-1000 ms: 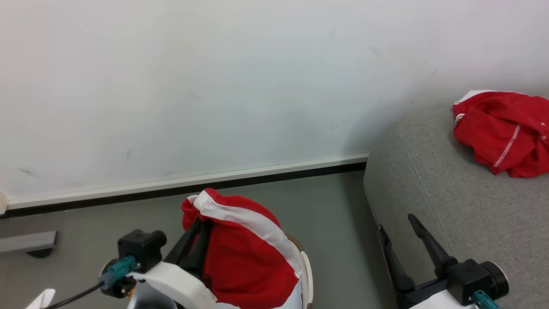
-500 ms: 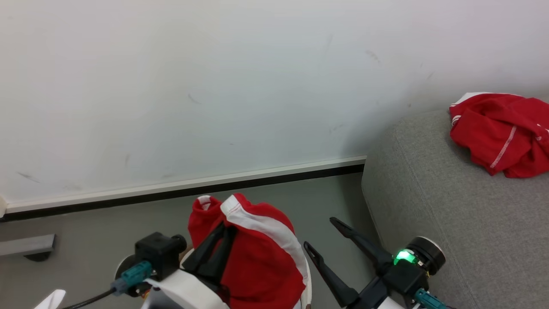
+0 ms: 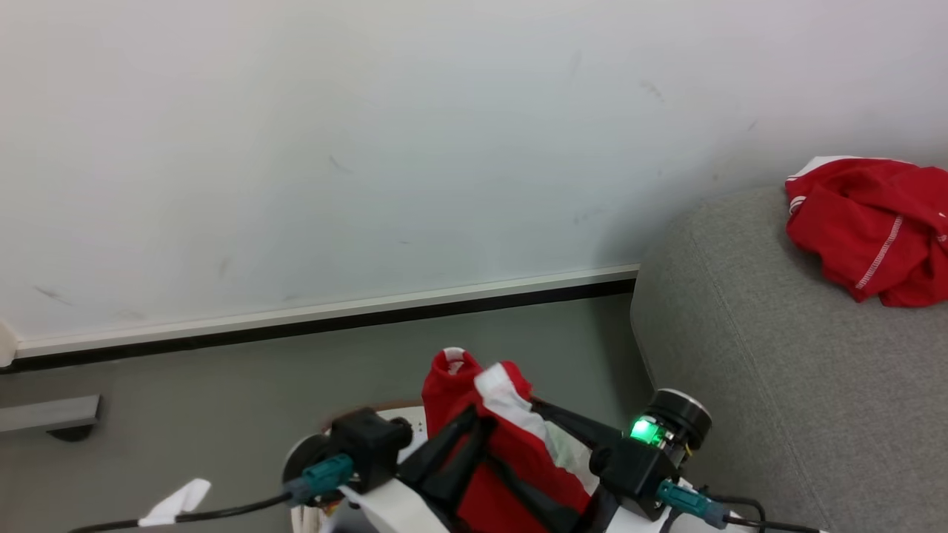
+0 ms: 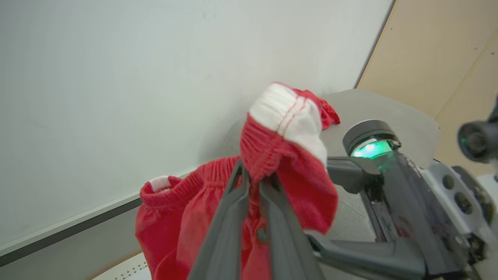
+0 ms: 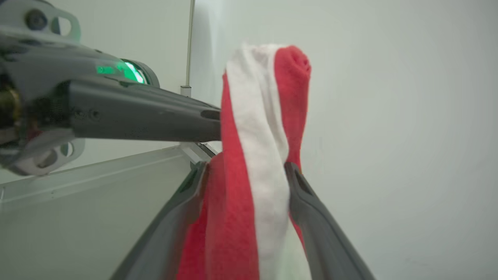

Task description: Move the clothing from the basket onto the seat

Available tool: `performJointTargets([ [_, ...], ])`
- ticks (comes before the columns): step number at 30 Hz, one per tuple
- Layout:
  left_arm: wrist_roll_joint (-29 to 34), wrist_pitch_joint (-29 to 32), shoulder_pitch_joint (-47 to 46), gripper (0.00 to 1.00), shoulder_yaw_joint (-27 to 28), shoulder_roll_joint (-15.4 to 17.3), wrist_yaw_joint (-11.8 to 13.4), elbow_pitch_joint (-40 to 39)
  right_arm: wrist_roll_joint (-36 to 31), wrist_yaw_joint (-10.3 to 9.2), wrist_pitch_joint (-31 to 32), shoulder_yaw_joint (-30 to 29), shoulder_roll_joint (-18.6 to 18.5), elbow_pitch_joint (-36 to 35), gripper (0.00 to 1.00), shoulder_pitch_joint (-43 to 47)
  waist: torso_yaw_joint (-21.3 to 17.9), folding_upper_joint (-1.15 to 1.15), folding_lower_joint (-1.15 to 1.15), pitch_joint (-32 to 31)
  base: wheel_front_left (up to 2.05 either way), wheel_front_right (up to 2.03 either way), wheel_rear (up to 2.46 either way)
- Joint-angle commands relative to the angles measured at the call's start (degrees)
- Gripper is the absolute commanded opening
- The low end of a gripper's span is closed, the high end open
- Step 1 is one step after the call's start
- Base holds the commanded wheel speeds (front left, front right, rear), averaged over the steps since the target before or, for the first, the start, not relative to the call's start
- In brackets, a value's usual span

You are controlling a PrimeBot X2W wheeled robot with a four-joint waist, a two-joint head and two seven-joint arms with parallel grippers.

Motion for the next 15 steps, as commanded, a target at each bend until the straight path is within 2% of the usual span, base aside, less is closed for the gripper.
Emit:
performJointTargets([
  [1, -0.3, 0.0, -0.8, 0.0, -0.6, -0.1, -0.4, 0.2, 1.9, -0.13, 0.1, 1.1, 0.2, 1.3, 1.0, -0.7, 0.3, 0.0, 0.0, -0.1, 0.0, 0.0, 0.0],
  [2, -0.5, 0.0, -0.9, 0.0, -0.9, -0.2, -0.5, 0.3, 3.0, -0.13, 0.1, 2.2, 0.2, 2.3, 0.3, -0.9, 0.4, 0.0, 0.0, -0.2, 0.0, 0.0, 0.0],
  [3, -0.7, -0.1, -1.0, 0.0, -1.2, -0.2, -0.6, 0.5, 4.5, -0.13, 0.1, 3.1, 0.3, 3.2, 0.0, -1.2, 0.6, 0.0, 0.0, -0.3, 0.0, 0.0, 0.0],
  [6, -0.8, -0.5, -1.1, 0.0, -1.7, -0.3, -0.8, 1.1, 8.2, -0.13, 0.1, 4.3, 0.5, 5.0, 0.0, -2.3, 0.8, 0.0, 0.0, -0.4, 0.0, 0.0, 0.0],
  [9, -0.5, -1.0, -0.9, 0.01, -1.6, 0.0, -0.4, 1.7, 9.6, -0.13, 0.0, 3.0, 0.5, 5.8, 0.0, -2.5, 0.8, 0.0, 0.0, -0.4, 0.0, 0.0, 0.0],
  [10, -0.4, -1.2, -0.8, 0.18, -1.6, 0.2, -0.4, 1.9, 9.8, -0.13, 0.0, 2.3, 0.4, 5.9, 0.0, -2.4, 0.7, 0.0, 0.0, -0.3, 0.0, 0.0, 0.0],
  [11, -0.2, -1.3, -0.8, 0.43, -1.5, 0.2, -0.2, 2.0, 9.9, -0.13, 0.0, 1.4, 0.3, 5.9, 0.0, -2.3, 0.6, 0.0, 0.0, -0.2, 0.0, 0.0, 0.0],
  [12, 0.0, -1.5, -0.8, 0.85, -1.4, 0.3, -0.1, 2.1, 9.9, -0.13, 0.0, 0.5, 0.1, 5.8, 0.0, -2.1, 0.5, 0.0, 0.0, -0.1, 0.0, 0.0, 0.0],
  [13, 0.2, -1.9, -0.8, 1.0, -1.4, 0.2, 0.2, 2.2, 9.8, -0.13, 0.0, -0.2, -0.1, 5.7, 0.0, -2.0, 0.3, 0.0, 0.0, 0.1, 0.0, 0.0, 0.0],
  [15, 0.5, -2.6, -0.9, 1.0, -1.4, 0.1, 0.5, 2.5, 9.3, -0.13, 0.0, -2.2, -0.5, 5.4, 0.0, -1.7, -0.5, 0.0, 0.0, 0.4, 0.0, 0.0, 0.0],
])
